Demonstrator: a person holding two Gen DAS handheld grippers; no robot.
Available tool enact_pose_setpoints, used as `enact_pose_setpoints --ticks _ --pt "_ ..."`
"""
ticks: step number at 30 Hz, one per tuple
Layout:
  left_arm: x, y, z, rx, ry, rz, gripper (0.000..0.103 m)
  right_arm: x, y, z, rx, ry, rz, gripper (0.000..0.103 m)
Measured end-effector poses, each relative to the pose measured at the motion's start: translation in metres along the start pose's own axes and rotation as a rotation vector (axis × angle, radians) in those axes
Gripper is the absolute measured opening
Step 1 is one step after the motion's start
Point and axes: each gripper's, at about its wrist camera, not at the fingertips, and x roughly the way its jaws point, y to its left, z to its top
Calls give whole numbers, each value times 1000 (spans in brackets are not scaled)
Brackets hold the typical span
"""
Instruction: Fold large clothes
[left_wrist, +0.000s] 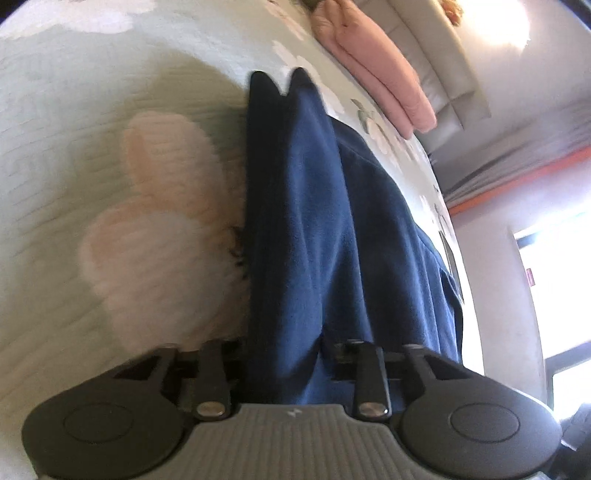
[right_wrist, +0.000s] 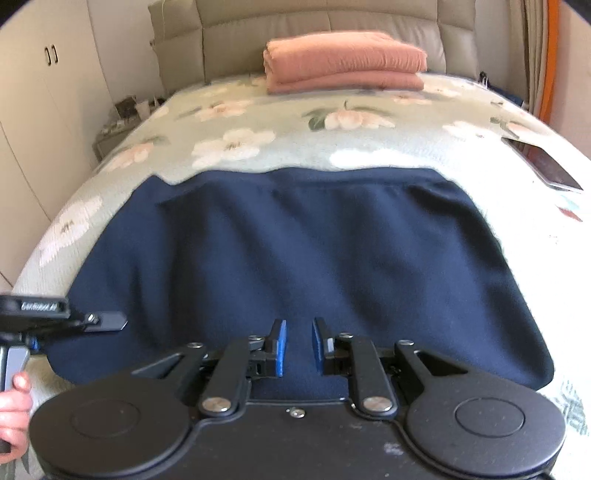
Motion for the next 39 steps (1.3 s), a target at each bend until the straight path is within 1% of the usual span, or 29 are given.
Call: enact_pose_setpoints --ticks 1,2,3,4,5,7,9,11,15,17,19,21,22,23,24,25,26,27,30,31,32,33,35,36,37,38,39 --pt "3 -6 0 19 -6 5 21 11 1 -6 11 41 21 17" --pt "4 -14 -1 36 -19 -1 19 19 1 -13 21 53 44 17" --pt "0 -18 0 42 -32 -25 18 24 1 -21 17 37 48 16" --pt "-7 -26 -1 39 -54 -72 18 26 1 -26 6 17 50 16" --pt "-15 -34 0 28 -82 -139 17 27 2 -26 -3 11 54 16" --pt "-30 -60 4 41 -129 -228 17 26 1 -25 -16 14 70 16" --pt "-32 -93 9 99 -147 -247 17 28 -3 -27 -40 8 94 16" --pt "-24 -131 11 167 -148 -258 17 29 -11 -28 -15 7 129 16" --pt "8 -199 -2 229 -115 -296 17 30 -38 -29 87 11 231 16" --pt "35 -237 -16 292 -80 -286 17 32 -54 -28 142 16 290 16" --pt "65 -267 -31 327 -39 -280 17 34 -74 -26 202 31 355 16" --pt "92 -288 -45 332 -14 -287 17 34 -102 -24 271 45 415 16" --pt "106 -295 -50 324 -6 -290 17 34 -114 -23 292 55 424 13" --pt "120 -301 -54 303 7 -303 17 34 -130 -23 310 78 409 12" --pt "135 -306 -59 284 14 -304 17 32 -147 -25 329 90 426 7" --pt "146 -310 -62 274 22 -289 17 27 -167 -29 344 93 432 5" --pt "160 -314 -68 274 33 -271 17 21 -184 -32 342 101 434 8" --pt "171 -317 -74 274 45 -252 17 12 -200 -35 325 109 404 16" --pt "203 -325 -87 247 64 -233 18 -10 -245 -41 291 115 337 16" --pt "212 -329 -91 255 70 -220 18 -15 -261 -41 288 115 305 16" --pt "221 -333 -95 280 80 -189 19 -18 -274 -39 283 113 273 16" --pt "228 -337 -102 316 98 -137 21 -20 -284 -33 272 107 239 16" --pt "232 -343 -116 373 115 -28 28 -23 -301 -13 243 69 170 16" --pt "226 -345 -124 405 98 14 33 -24 -306 2 224 38 151 17" --pt "214 -348 -134 445 81 45 38 -24 -307 16 199 13 143 18" --pt "205 -350 -141 466 83 53 49 -22 -304 34 161 -14 138 19" --pt "196 -351 -146 482 94 54 54 -17 -298 53 113 -38 142 20"
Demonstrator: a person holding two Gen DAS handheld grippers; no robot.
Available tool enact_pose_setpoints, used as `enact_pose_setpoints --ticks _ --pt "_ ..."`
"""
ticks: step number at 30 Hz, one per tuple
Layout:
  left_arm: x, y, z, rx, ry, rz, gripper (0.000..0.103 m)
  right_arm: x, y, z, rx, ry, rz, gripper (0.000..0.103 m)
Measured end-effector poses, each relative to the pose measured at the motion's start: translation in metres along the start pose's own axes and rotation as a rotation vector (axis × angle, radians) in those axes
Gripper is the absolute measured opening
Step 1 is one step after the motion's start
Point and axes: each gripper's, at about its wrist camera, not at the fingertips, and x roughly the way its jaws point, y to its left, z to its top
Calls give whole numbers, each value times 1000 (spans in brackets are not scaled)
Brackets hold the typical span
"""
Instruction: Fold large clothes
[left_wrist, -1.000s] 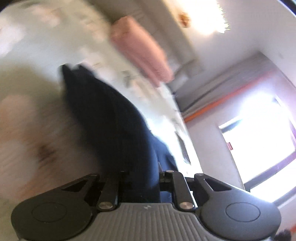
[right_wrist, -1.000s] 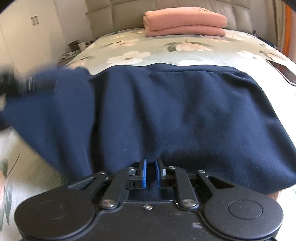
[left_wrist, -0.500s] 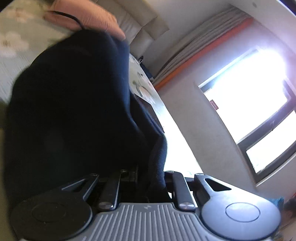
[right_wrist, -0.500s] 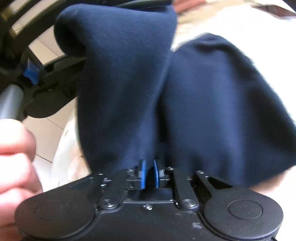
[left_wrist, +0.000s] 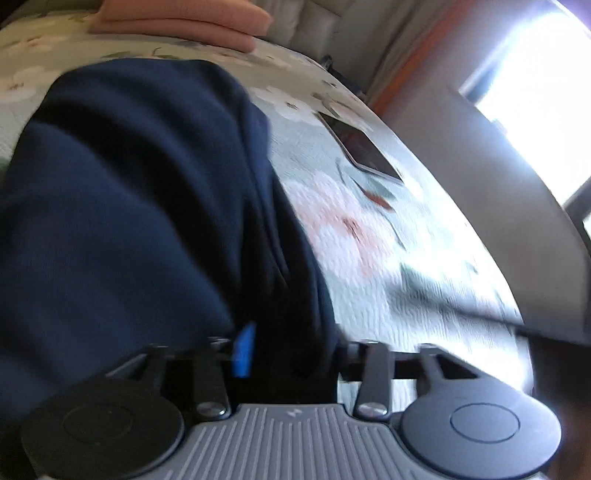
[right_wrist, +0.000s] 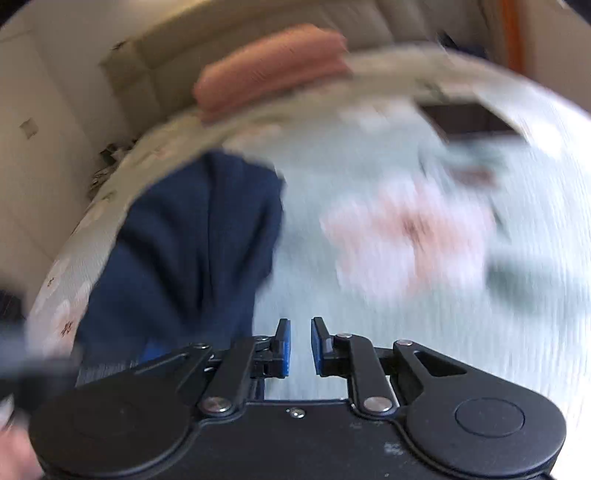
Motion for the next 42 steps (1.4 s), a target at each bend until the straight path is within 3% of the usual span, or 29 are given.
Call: enact_pose_setpoints --ticks 2,4,6,9,11,12,13,14,16,19,21,24,27,30,33,35,38,40,42 --pt "-19 -14 -14 53 34 -1 54 17 22 26 -85 -31 29 20" --pt "-38 -18 -14 77 61 -48 51 32 43 51 -147 -58 52 20" --pt "-67 -20 -6 57 -1 -83 51 53 59 73 -192 -60 99 21" --pt "-91 1 13 -36 -143 -39 50 95 86 97 -232 -3 144 21" --pt "-94 14 22 -33 -195 75 49 127 94 102 -218 69 139 38" --pt "-88 20 24 -28 -186 119 49 146 96 102 -209 124 115 58" --pt "-82 32 18 -41 -151 147 48 165 98 97 -219 191 78 56" --pt "-70 44 9 -65 -106 145 39 182 100 95 -233 225 49 56" --pt "-53 57 -13 -74 -74 178 21 202 102 98 -248 209 20 68" --pt "-57 55 -21 -80 -96 210 19 218 106 105 -295 159 -16 77" --pt "-70 44 -36 -49 -91 247 19 232 96 115 -205 159 -36 77" --pt "-81 30 -43 28 -75 296 20 220 89 118 -135 173 -22 76" --pt "-89 39 -36 2 -86 267 23 163 90 107 -168 146 13 77" --pt "-99 36 -31 80 -105 316 23 94 94 68 -281 110 74 86" --pt "-109 37 -26 105 -123 337 34 54 97 -2 -423 185 93 84" --pt "-109 41 -20 76 -140 307 35 46 97 -43 -486 236 49 72" --pt "-87 43 -18 138 -106 348 35 57 96 -91 -544 301 -100 70" --pt "-76 35 -31 258 -77 435 35 53 94 -98 -541 295 -94 65" --pt "-85 30 -35 278 -64 436 35 43 87 -83 -495 297 -46 66"
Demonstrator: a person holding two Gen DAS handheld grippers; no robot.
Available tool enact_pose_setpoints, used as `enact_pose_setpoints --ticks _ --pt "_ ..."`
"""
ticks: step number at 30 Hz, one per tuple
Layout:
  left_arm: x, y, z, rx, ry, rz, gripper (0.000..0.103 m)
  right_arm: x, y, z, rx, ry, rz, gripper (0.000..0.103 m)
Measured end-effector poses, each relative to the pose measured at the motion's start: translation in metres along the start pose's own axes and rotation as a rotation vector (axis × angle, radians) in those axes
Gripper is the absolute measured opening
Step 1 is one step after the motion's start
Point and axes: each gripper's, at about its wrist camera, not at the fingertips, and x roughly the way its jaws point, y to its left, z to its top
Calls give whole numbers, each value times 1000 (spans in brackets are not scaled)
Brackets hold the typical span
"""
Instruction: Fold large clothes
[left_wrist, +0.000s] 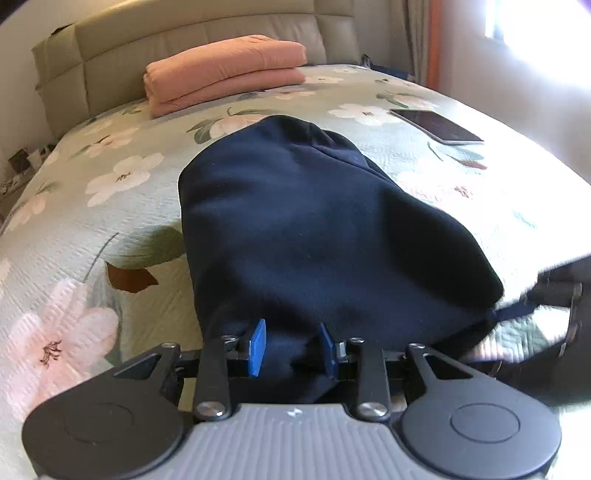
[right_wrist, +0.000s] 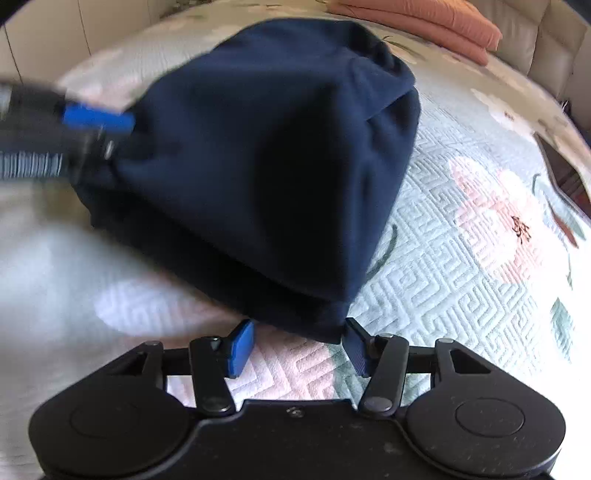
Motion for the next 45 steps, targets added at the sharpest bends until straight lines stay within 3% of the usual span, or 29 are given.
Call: enact_pose_setpoints --ticks 1,5,9,11,12,13,16,20,21,22,24,26,28,29,32,34,36,39,42,43,45 --pt "-7 4 -1 -22 5 -21 35 -7 -10 3 33 -13 17 71" --pt "-10 13 4 -51 25 -69 37 -33 -48 21 128 -72 -12 71" --pt "-2 -2 5 38 34 -39 39 -55 -23 58 58 -347 -133 73" --pt "3 -14 -2 110 35 10 40 -42 -2 78 55 -436 -87 54" --pt "2 -18 -5 132 29 25 40 -32 4 87 86 -446 -32 18" --pt "1 -20 -7 152 29 36 40 -19 4 97 144 -437 25 5" --pt "-5 -16 -7 159 43 15 41 -15 -12 97 289 -434 30 5" --pt "-12 -4 -9 81 34 -61 54 -71 -35 71 302 -499 -217 10" --pt "-14 -5 -9 79 29 -67 54 -82 -41 69 302 -514 -261 17" --pt "-14 -7 -8 83 28 -67 54 -89 -43 71 292 -521 -280 18" --pt "-19 -9 -6 96 23 -65 52 -84 -46 86 249 -519 -249 18" --pt "-27 -4 -1 73 3 -87 44 -65 -34 111 206 -505 -111 18" --pt "-35 8 5 11 -20 -123 44 -36 -17 131 179 -474 31 17" --pt "-37 14 8 -17 -36 -135 45 -24 -12 137 165 -452 63 17" --pt "-21 27 12 -106 -61 -126 46 34 8 146 117 -287 44 15" --pt "5 33 5 -194 -15 -182 46 58 11 125 144 -221 47 15" --pt "4 23 -5 -144 -60 -168 51 50 11 104 132 -251 37 15" --pt "-8 8 -20 -60 -56 -130 52 32 17 80 51 -246 -24 13" --pt "-18 6 -29 -54 -38 -99 61 -1 40 31 -140 -333 -187 14" --pt "-18 6 -32 -52 -26 -91 63 -4 51 14 -197 -325 -202 14" --pt "-14 6 -36 -35 -1 -74 64 6 50 -9 -146 -172 -113 14"
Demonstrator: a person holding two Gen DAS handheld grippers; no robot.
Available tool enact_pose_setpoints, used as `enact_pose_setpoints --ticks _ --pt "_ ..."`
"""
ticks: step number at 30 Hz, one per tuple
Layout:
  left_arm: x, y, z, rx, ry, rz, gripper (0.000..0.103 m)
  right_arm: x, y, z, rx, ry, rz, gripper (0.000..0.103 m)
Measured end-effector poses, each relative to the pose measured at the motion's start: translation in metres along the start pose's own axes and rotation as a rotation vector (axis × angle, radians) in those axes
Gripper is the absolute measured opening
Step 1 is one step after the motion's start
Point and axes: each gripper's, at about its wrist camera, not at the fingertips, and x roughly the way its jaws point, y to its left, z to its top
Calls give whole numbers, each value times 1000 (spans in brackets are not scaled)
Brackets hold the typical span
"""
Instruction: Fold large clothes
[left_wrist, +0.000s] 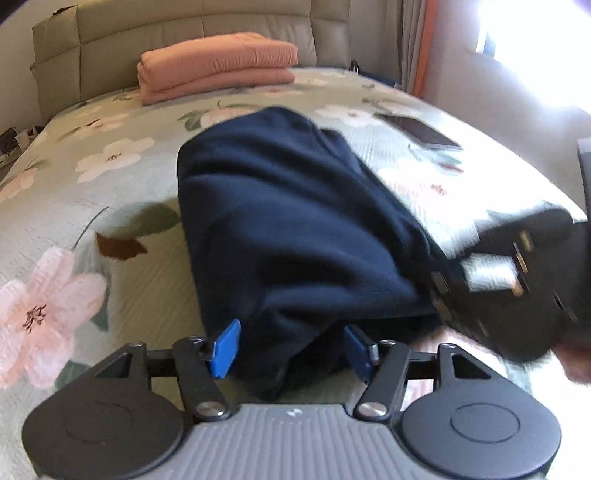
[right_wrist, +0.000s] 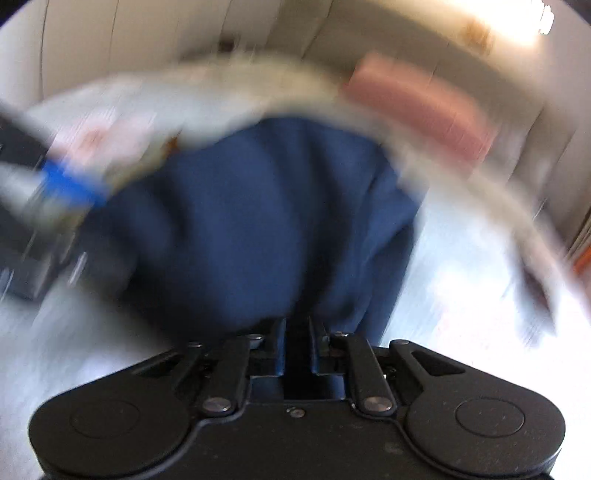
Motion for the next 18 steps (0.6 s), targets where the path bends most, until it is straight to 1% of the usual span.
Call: enact_pose_setpoints --ticks 1,2,3,4,5,6,7,8,9,10,11,12,13,14,15,16,17,18 --pt "2 1 -2 2 28 6 64 2 -7 -12 69 51 36 13" --pt "7 5 -4 -15 76 10 63 -2 -15 -21 128 64 61 13" --pt "8 12 -8 -46 112 3 52 -6 -21 -22 161 80 84 13" --pt "8 21 -10 -97 144 -14 48 -12 -29 -21 198 79 101 13" --pt "3 33 -12 -158 146 -36 48 -21 -38 -20 233 52 110 14" --pt "-3 43 -11 -205 132 -48 48 -31 -45 -18 247 19 110 21" --pt "-9 51 -8 -238 117 -49 49 -38 -51 -13 248 -13 99 44" --pt "-17 58 -3 -256 94 -46 55 -44 -57 -10 251 -48 72 63" --pt "-25 63 5 -260 60 -47 69 -50 -66 -3 267 -94 23 91" --pt "-28 66 13 -255 33 -46 78 -53 -75 3 296 -147 -15 94" --pt "-30 67 24 -246 -3 -38 94 -54 -85 11 333 -200 -40 94" --pt "-29 66 34 -240 -36 -33 99 -52 -95 21 368 -240 -56 97" --pt "-24 68 45 -242 -71 -44 99 -45 -100 29 388 -255 -57 98" --pt "-14 71 56 -259 -79 -72 99 -34 -106 40 415 -255 -38 98" --pt "-1 75 65 -289 -64 -115 99 -24 -111 48 444 -239 -2 98" --pt "13 79 71 -320 -38 -157 98 -9 -117 56 490 -211 64 98" --pt "32 85 77 -369 2 -190 94 6 -123 61 542 -185 134 98" --pt "46 89 80 -403 35 -204 91 22 -127 64 581 -155 180 98"
